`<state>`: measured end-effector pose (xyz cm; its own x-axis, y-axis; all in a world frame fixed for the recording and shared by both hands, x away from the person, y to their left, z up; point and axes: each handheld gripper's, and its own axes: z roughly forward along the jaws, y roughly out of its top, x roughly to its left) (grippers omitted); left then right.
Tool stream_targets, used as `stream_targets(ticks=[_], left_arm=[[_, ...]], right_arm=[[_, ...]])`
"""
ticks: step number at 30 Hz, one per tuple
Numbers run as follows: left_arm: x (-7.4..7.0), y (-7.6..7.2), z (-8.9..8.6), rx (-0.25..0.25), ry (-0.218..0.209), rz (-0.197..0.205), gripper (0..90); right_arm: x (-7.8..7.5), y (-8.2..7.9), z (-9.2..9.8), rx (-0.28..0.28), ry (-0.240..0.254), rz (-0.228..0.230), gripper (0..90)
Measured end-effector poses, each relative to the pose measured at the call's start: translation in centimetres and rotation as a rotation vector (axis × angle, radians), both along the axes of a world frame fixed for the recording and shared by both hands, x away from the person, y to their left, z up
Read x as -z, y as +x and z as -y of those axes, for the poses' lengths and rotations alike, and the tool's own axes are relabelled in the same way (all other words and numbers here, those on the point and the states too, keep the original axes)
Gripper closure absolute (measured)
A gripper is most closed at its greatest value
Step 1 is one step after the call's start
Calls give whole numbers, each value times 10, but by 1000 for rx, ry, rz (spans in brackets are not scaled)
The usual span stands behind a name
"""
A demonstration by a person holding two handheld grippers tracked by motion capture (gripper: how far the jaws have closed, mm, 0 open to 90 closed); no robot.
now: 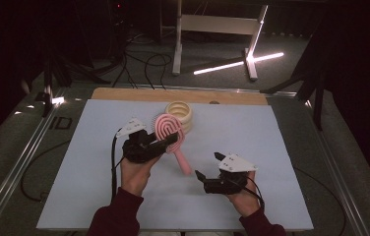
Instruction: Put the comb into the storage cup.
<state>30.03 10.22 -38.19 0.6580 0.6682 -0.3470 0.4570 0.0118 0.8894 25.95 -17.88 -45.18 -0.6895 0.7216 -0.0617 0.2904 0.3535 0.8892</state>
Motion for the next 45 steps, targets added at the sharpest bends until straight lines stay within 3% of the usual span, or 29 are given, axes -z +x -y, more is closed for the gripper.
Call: stream_targets(ticks=[5,8,15,34,45], left_arm=[[-3,1,-1,-5,0,7,637],[-7,1,-3,-12,3,15,637],[-12,2,-7,-23,-1,27,637],[-25,7,-16,-52,19,55,637],[-36,11,-18,-60,27,73,637]], right_arm=[[1,-2,9,20,9,17,141],[2,-6,18,20,18,58,143],[4,-14,29,21,36,104,142],[15,-22,68,93,70,124,147],[16,-22,84,141,116,143,146]])
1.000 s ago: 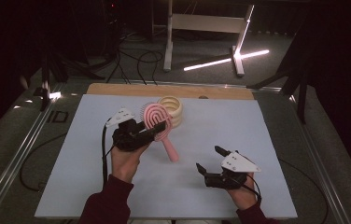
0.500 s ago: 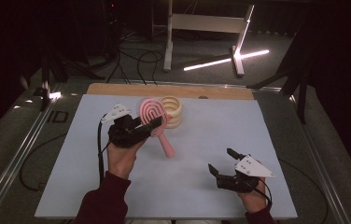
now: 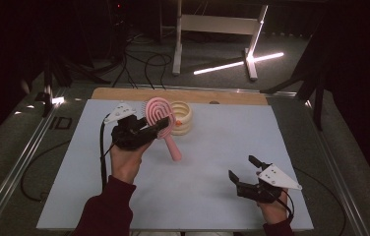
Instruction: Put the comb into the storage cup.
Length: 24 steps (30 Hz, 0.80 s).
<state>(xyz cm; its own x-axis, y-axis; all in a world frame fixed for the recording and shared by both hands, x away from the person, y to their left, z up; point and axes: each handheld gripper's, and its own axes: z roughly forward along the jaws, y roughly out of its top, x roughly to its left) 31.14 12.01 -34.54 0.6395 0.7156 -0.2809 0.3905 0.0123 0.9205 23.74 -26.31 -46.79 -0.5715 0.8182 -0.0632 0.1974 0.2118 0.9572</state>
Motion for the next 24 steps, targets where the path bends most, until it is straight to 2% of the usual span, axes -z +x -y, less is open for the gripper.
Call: stream_targets(ticks=[14,24], left_arm=[[-14,12,0,-6,11,17,637],[-21,21,0,-2,7,22,637]], right_arm=[[7,2,10,26,12,-21,142],[8,2,14,52,21,-16,142]])
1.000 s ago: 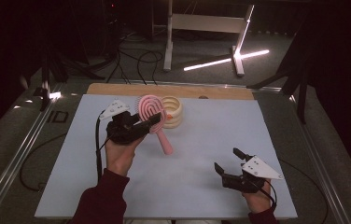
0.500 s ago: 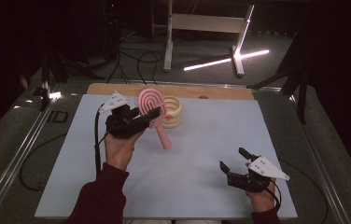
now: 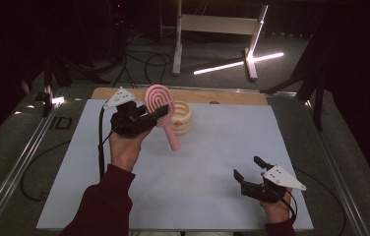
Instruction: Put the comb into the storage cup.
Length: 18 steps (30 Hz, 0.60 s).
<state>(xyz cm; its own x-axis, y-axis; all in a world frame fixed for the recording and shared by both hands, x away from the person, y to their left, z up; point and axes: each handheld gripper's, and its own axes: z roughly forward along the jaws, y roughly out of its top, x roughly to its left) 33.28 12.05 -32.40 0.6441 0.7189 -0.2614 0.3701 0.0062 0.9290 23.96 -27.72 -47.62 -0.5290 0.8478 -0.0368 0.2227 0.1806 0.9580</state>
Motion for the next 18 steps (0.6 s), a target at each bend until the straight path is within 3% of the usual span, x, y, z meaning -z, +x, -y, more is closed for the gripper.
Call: stream_targets(ticks=[18], left_arm=[[-16,18,8,-4,21,35,637]], right_arm=[[1,0,4,24,19,-3,139]])
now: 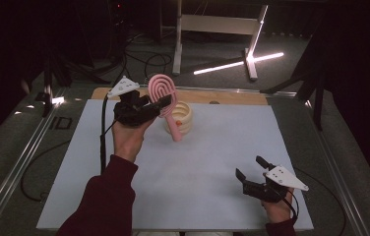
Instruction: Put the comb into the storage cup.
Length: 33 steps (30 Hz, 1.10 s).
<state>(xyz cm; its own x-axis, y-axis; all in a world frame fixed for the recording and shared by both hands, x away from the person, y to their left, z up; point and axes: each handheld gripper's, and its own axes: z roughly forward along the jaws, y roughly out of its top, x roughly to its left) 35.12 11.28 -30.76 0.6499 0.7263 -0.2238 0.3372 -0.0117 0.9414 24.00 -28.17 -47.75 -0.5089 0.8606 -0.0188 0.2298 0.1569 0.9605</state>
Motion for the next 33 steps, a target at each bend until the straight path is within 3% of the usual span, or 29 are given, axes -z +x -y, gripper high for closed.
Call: stream_targets(ticks=[13,24,33], left_arm=[[-14,18,9,-13,37,33,637],[-12,34,11,-34,60,33,637],[-11,44,11,-63,53,32,637]], right_arm=[[-1,-2,2,5,2,9,139],[-2,-2,3,10,9,19,139],[-1,-2,2,15,11,14,140]])
